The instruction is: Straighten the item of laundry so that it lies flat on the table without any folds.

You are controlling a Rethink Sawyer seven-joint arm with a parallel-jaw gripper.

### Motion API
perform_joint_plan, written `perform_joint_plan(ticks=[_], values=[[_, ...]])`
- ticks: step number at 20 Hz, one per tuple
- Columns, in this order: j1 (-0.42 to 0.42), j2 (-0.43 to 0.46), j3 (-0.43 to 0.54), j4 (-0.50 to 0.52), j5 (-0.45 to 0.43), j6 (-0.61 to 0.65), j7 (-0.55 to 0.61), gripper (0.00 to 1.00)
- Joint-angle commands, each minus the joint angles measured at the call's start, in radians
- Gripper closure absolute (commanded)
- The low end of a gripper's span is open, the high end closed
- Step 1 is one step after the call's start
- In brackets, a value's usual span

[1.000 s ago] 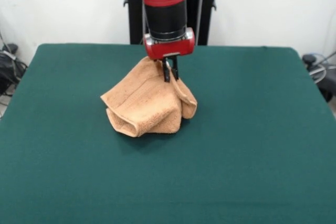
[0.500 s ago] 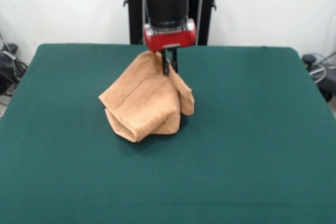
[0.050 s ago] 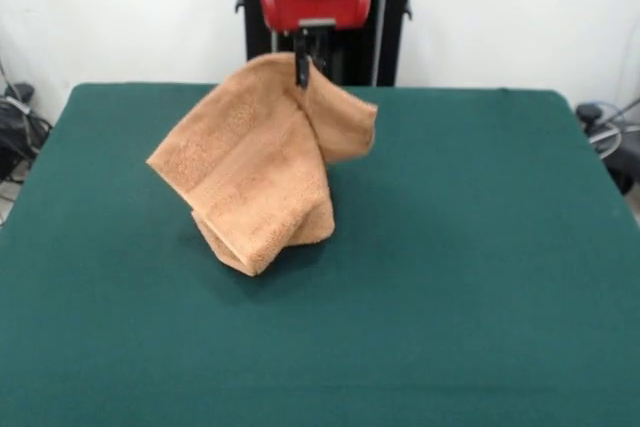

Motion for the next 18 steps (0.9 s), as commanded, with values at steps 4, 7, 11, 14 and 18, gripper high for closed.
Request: perform_joint_plan(ticks=[4, 7, 11, 14, 18], values=[[-0.014, -0.050, 0.108, 0.039, 0.035, 0.073, -0.031, 1.00], [-0.028, -0.069, 0.118, 0.047, 0.054, 0.107, -0.040, 1.00], [-0.044, -0.063, 0.125, 0.049, 0.051, 0.113, -0.040, 1.00], [-0.043, -0.089, 0.123, 0.048, 0.061, 0.138, -0.040, 1.00], [-0.028, -0.216, 0.129, 0.009, 0.144, 0.341, -0.066, 1.00]])
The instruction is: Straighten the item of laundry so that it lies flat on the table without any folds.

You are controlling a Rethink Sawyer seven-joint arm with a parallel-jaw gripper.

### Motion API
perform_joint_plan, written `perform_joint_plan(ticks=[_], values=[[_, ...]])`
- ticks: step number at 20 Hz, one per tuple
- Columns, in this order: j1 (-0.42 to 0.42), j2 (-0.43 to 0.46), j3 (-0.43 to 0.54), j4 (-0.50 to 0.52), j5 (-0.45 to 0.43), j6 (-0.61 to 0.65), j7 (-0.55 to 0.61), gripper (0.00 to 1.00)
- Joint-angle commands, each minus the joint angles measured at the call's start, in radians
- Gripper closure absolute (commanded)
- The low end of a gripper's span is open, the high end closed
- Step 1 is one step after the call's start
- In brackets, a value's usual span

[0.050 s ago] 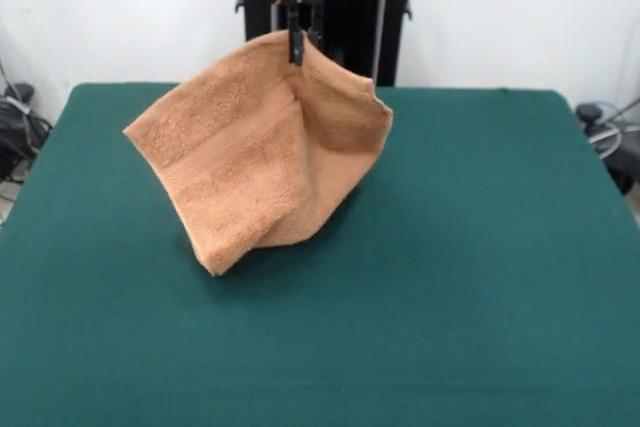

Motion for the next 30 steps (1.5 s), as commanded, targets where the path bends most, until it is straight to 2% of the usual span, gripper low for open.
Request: perform_joint_plan(ticks=[1, 5, 12, 22, 30], values=[[0.008, -0.166, 0.071, -0.003, 0.126, 0.343, -0.070, 1.00], [0.006, -0.237, 0.060, -0.012, 0.163, 0.415, -0.079, 1.00], [0.008, -0.258, 0.056, -0.042, 0.176, 0.490, -0.083, 1.00], [-0.018, -0.198, 0.060, 0.020, 0.166, 0.336, -0.104, 1.00], [-0.010, -0.135, 0.065, 0.059, 0.137, 0.197, -0.069, 1.00]])
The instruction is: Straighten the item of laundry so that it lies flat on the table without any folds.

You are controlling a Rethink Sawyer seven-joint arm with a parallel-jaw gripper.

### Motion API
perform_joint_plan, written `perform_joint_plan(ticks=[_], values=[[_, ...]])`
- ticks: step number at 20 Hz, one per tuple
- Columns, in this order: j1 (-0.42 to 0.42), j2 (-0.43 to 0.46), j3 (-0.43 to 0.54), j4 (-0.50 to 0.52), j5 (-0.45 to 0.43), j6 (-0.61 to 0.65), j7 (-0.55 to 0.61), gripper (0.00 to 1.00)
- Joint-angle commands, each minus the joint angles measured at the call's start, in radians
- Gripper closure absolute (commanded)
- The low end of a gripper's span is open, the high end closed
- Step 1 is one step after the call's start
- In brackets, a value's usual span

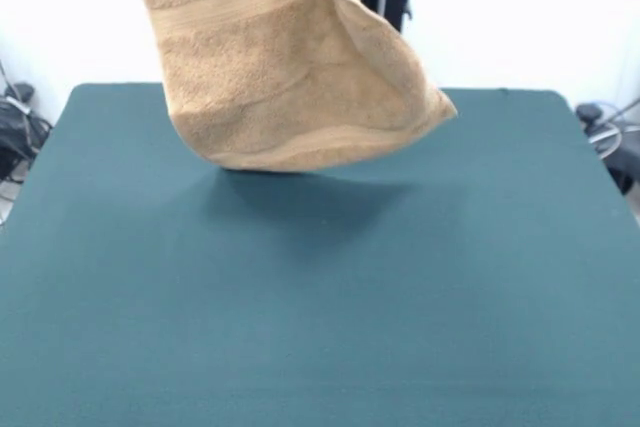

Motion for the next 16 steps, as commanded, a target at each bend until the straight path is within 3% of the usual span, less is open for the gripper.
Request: perform_joint_plan(ticks=[1, 7, 12, 16], values=[[-0.005, 0.087, 0.059, 0.098, -0.021, -0.148, -0.060, 1.00], [0.013, 0.114, 0.061, 0.105, -0.030, -0.200, -0.034, 1.00], [0.087, 0.247, 0.029, 0.022, -0.097, -0.235, 0.036, 1.00], [0.113, 0.386, 0.025, -0.098, -0.154, -0.274, 0.006, 1.00]])
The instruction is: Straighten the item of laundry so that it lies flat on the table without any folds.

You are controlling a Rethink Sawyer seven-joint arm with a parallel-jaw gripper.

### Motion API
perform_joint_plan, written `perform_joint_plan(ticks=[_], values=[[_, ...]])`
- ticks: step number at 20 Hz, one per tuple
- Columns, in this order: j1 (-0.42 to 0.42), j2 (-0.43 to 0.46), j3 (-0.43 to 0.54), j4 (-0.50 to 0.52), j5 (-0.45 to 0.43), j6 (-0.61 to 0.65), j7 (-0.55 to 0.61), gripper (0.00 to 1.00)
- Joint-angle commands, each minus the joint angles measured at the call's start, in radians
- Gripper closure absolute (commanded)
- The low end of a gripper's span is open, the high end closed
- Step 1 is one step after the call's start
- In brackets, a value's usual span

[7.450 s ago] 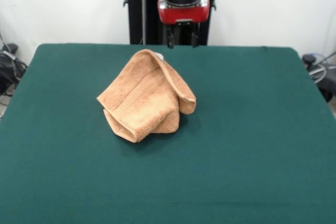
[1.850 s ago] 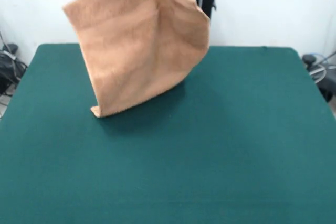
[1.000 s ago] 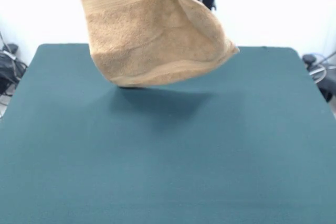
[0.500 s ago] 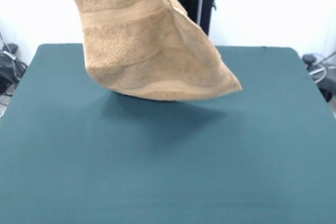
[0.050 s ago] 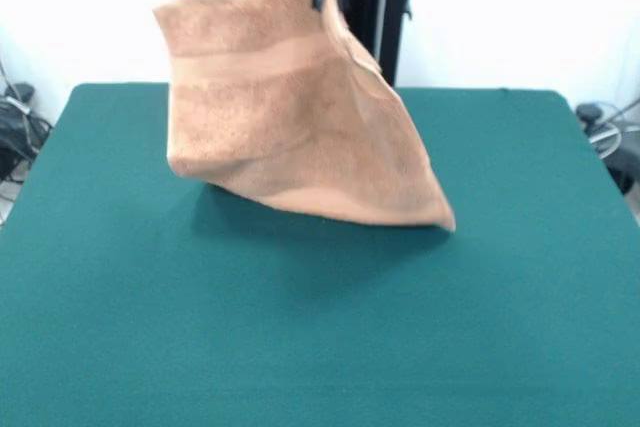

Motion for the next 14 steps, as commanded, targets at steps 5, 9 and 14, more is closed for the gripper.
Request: perform_joint_plan(ticks=[5, 9, 14], values=[[0.081, 0.340, 0.031, -0.221, -0.127, -0.022, -0.024, 1.00], [0.094, 0.351, 0.038, -0.262, -0.127, 0.018, -0.023, 1.00], [0.089, 0.368, 0.058, -0.295, -0.126, 0.027, -0.049, 1.00]])
